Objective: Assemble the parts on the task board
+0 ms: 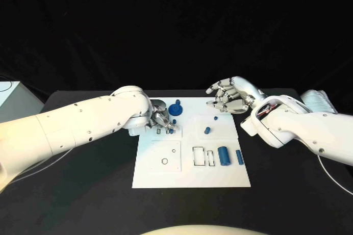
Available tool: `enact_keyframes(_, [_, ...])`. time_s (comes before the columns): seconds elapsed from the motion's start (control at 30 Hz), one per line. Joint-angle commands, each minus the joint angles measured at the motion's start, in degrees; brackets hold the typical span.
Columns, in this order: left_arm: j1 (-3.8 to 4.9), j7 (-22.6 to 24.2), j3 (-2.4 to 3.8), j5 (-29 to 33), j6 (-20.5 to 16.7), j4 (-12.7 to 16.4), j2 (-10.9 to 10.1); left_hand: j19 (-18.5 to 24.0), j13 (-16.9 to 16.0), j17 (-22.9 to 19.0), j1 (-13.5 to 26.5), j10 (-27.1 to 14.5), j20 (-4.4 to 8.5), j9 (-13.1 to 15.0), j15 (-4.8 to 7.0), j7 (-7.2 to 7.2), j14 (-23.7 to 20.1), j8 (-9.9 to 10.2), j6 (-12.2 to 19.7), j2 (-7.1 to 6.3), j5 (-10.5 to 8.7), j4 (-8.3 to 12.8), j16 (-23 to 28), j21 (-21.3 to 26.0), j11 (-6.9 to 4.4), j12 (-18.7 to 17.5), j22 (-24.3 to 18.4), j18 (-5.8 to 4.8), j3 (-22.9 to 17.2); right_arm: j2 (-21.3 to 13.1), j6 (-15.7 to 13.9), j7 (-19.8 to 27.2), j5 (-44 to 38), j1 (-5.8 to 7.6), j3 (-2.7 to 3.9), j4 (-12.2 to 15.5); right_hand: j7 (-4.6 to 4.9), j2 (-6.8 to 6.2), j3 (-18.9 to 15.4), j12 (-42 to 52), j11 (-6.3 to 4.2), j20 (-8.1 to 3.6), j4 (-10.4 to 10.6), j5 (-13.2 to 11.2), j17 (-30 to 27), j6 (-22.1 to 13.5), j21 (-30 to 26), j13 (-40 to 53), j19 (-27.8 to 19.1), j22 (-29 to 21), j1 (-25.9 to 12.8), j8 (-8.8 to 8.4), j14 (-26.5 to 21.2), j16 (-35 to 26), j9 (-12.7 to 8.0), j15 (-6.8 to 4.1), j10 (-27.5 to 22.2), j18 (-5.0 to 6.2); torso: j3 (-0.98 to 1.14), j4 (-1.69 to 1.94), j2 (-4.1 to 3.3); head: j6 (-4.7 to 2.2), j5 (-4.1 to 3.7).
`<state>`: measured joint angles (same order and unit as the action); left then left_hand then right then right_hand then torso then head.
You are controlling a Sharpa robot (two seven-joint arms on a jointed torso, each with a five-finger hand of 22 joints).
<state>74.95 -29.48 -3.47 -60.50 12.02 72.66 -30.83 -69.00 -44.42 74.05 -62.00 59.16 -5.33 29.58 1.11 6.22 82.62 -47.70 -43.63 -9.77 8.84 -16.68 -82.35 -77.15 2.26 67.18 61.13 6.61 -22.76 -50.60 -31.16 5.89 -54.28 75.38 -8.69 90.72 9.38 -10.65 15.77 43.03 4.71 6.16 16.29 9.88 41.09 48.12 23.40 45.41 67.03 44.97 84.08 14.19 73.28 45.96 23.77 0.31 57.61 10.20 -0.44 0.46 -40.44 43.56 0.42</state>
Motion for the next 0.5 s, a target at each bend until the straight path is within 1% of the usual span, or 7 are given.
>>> enact_keyframes(0.03, [0.03, 0.10, -0.04, 0.99, 1.46, -0.10, 0.28, -0.22, 0.15, -0.01, -0.57, -0.49, 0.09, 0.19, -0.09, 0.04, 0.31, -0.45, 0.46, 0.64, -0.01, 0.12, -0.19, -0.25, 0.06, -0.37, -0.03, -0.44, 0.23, 0.11, 0.04, -0.02, -0.74, -0.03, 0.00, -0.04, 0.28, -0.48, 0.33, -0.37, 0.03, 0.19, 0.06, 0.41, 0.05, -0.27, -0.35, -0.13, 0.39, -0.12, -0.24, 0.42, -0.44, -0.31, -0.09, 0.09, -0.34, 0.23, 0.02, 0.00, -0.06, 0.13, -0.11])
enact_keyframes(0.07, [0.03, 0.12, -0.06, 1.04, 1.49, -0.14, 0.34, -0.18, 0.21, 0.01, -0.96, -0.56, 0.10, 0.32, -0.08, 0.02, 0.30, -0.50, 0.52, 0.87, 0.03, 0.14, -0.20, -0.25, 0.04, -0.39, -0.05, -0.43, 0.15, 0.13, 0.06, -0.04, -0.74, -0.03, 0.00, -0.06, 0.28, -0.46, 0.41, -0.37, 0.02, 0.20, 0.04, 0.55, 0.06, -0.29, -0.43, -0.21, 0.41, -0.19, -0.22, 0.45, -0.42, -0.41, -0.10, 0.09, -0.34, 0.23, 0.02, 0.01, -0.10, 0.12, -0.13])
enact_keyframes(0.17, [0.02, 0.17, -0.14, 1.28, 1.60, -0.27, 0.55, -0.06, 0.54, -0.03, -3.52, -0.88, 0.13, 0.86, 0.02, -0.11, 0.22, -0.64, 0.86, 1.90, 0.09, 0.46, -0.18, -0.26, -0.08, -0.54, -0.07, -0.41, -0.80, 0.23, 0.13, -0.09, -0.74, -0.06, -0.01, -0.12, 0.31, -0.68, 0.94, -0.33, 0.02, 0.18, 0.00, 2.42, 0.23, -0.42, -0.96, -0.87, 0.71, -0.70, -0.22, 0.67, -0.16, -1.09, -0.21, 0.07, -0.37, 0.24, 0.00, 0.02, -0.09, 0.16, -0.15])
enact_keyframes(0.23, [0.01, 0.20, -0.20, 1.52, 1.71, -0.38, 0.71, -0.04, 0.71, 0.00, -5.14, -1.01, 0.17, 1.20, 0.08, -0.18, 0.20, -0.66, 1.02, 2.44, 0.07, 0.53, -0.19, -0.30, -0.16, -0.61, -0.03, -0.41, -1.71, 0.31, 0.19, -0.12, -0.74, -0.07, -0.01, -0.18, 0.31, -0.68, 0.94, -0.33, 0.02, 0.18, 0.00, 2.42, 0.23, -0.42, -0.96, -0.87, 0.71, -0.70, -0.22, 0.67, -0.16, -1.09, -0.21, 0.07, -0.37, 0.24, 0.03, 0.00, -0.08, 0.28, -0.09])
enact_keyframes(0.37, [0.00, 0.24, -0.28, 1.75, 1.66, -0.64, 0.90, -0.04, 0.75, 0.06, -5.83, -1.02, 0.19, 1.37, 0.10, -0.22, 0.22, -0.68, 1.05, 2.63, 0.08, 0.56, -0.22, -0.32, -0.20, -0.61, 0.01, -0.42, -2.16, 0.41, 0.30, -0.19, -0.74, -0.10, -0.01, -0.26, 0.31, -0.68, 0.94, -0.33, 0.02, 0.18, 0.00, 2.42, 0.23, -0.42, -0.96, -0.87, 0.71, -0.70, -0.22, 0.67, -0.16, -1.09, -0.21, 0.07, -0.37, 0.24, 0.02, 0.04, -0.12, 0.39, -0.23])
enact_keyframes(0.5, [-0.01, 0.28, -0.32, 2.08, 0.91, -0.91, 0.91, -0.09, 0.70, 0.17, -7.18, -0.91, 0.24, 1.75, 0.20, -0.35, 0.27, -0.74, 1.11, 3.57, 0.12, 0.56, -0.27, -0.41, -0.31, -0.54, 0.15, -0.43, -3.64, 0.48, 0.42, -0.27, -0.74, -0.12, -0.02, -0.35, 0.31, -0.68, 0.94, -0.33, 0.02, 0.18, 0.00, 2.42, 0.23, -0.42, -0.96, -0.87, 0.71, -0.70, -0.22, 0.67, -0.16, -1.09, -0.21, 0.07, -0.37, 0.24, 0.05, 0.06, -0.07, 0.48, -0.22])
